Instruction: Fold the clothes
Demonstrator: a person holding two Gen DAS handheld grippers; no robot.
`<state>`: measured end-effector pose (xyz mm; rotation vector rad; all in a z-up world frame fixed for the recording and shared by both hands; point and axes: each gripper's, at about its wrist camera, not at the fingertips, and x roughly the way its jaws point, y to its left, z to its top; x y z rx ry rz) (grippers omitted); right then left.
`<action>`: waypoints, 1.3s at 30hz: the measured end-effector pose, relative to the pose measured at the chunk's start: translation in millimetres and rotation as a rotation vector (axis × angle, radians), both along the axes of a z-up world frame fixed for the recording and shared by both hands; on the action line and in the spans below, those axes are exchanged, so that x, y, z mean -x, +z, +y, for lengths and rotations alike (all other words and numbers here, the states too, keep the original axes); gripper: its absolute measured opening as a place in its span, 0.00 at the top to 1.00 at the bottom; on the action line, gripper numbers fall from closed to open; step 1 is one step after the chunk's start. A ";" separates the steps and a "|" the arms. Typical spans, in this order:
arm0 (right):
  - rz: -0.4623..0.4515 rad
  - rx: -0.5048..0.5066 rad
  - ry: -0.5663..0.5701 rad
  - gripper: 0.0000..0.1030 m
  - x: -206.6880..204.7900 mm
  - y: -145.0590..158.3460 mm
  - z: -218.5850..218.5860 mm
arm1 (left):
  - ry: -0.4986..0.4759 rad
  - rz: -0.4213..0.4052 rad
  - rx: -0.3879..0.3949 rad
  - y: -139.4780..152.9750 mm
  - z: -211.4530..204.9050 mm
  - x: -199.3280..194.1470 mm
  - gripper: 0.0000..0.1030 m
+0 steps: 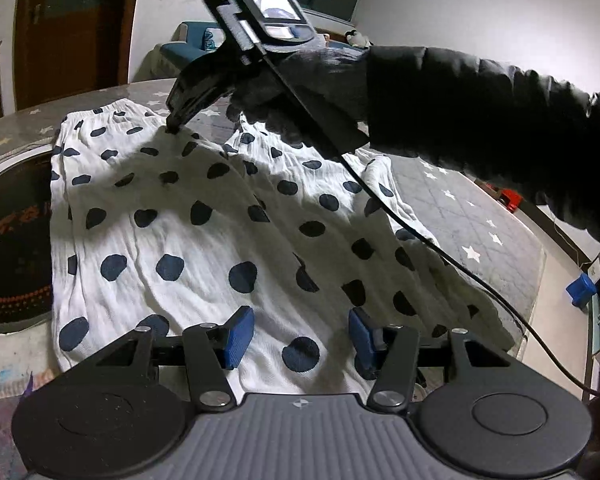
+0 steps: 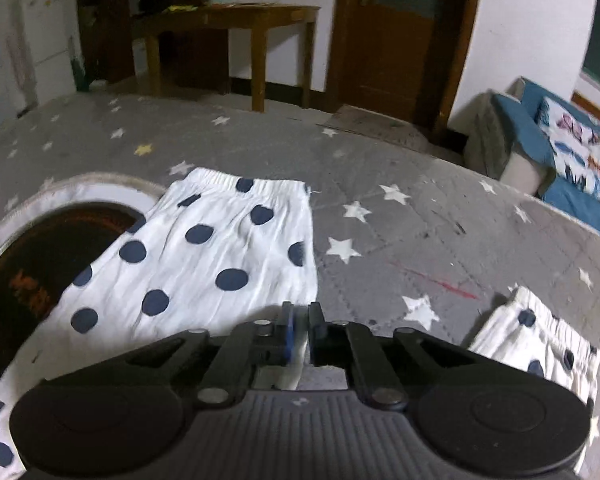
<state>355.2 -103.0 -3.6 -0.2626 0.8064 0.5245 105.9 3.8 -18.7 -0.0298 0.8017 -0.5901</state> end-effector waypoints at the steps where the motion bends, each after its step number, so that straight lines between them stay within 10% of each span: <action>1: 0.007 -0.025 -0.011 0.88 2.8 3.6 -7.7 | 0.003 -0.001 0.000 0.7 0.4 0.0 0.46; 4: 0.021 -0.045 -0.020 0.64 30.6 8.1 -34.4 | 0.017 -0.016 0.006 5.2 3.2 0.8 0.46; 16: 0.053 -0.102 -0.045 0.56 143.7 16.8 -129.6 | 0.258 -0.073 0.007 20.1 38.9 -31.9 0.48; 30: -0.060 -0.068 -0.137 0.51 181.3 -7.9 -149.5 | 0.449 -0.012 -0.051 -8.4 49.3 -107.7 0.94; 39: -0.043 -0.066 -0.190 0.50 208.0 -7.0 -168.2 | 0.567 -0.057 -0.183 -9.8 51.6 -99.6 1.00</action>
